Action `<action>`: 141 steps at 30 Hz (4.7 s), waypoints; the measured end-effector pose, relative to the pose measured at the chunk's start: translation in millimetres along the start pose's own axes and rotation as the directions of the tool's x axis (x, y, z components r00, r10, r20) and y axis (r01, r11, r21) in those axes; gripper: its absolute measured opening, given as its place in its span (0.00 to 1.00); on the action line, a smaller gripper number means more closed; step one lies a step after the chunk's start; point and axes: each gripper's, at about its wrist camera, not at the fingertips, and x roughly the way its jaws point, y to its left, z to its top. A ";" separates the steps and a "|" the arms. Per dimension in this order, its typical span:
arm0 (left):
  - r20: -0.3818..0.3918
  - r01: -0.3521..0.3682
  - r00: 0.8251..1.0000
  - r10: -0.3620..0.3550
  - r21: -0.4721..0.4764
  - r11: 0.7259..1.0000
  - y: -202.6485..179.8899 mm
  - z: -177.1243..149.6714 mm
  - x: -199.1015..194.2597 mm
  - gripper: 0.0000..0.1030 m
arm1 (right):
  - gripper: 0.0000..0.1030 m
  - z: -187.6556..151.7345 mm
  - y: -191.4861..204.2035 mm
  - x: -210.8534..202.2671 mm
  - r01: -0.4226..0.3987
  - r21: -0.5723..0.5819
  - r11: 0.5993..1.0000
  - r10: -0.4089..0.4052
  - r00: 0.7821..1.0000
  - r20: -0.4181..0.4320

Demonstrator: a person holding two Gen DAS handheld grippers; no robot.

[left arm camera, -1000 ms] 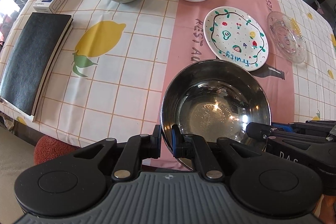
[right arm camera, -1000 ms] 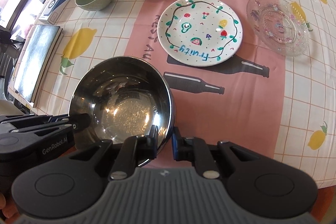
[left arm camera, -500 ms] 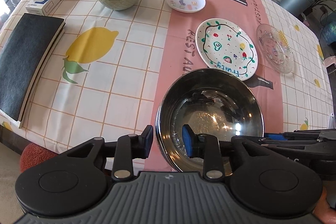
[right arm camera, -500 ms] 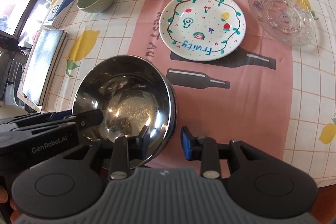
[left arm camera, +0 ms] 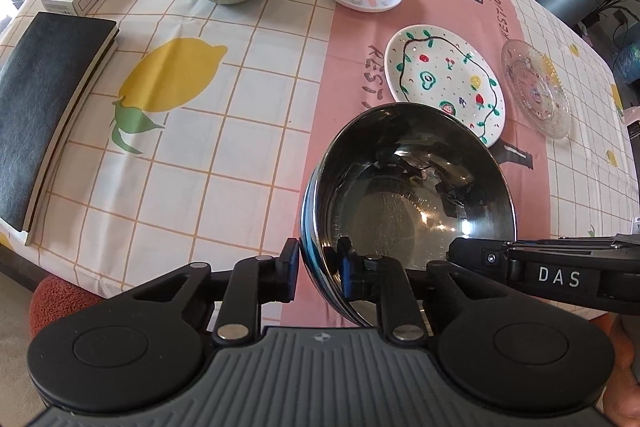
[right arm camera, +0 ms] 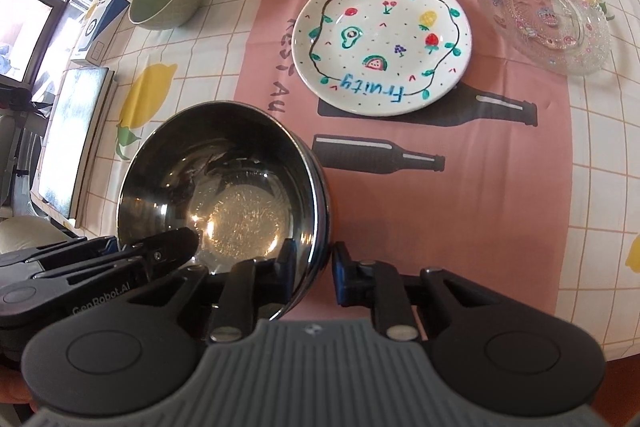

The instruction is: Organize plates and bowls

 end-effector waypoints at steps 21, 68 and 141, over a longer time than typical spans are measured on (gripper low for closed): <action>0.076 -0.041 0.996 0.040 0.017 0.999 5.4 24.0 -11.9 0.40 | 0.34 28.1 18.1 -8.3 0.049 -0.085 0.995 -0.047 0.998 0.028; 0.211 0.108 0.976 -0.054 -0.255 0.961 146.7 191.9 44.6 0.32 | 0.19 232.4 146.9 77.5 0.026 -0.159 0.987 -0.010 0.995 0.101; 0.096 0.036 0.995 -0.027 -0.100 0.994 -8.8 23.8 -44.2 0.07 | 0.06 19.3 24.2 -43.6 -0.026 -0.042 0.999 0.031 0.993 0.111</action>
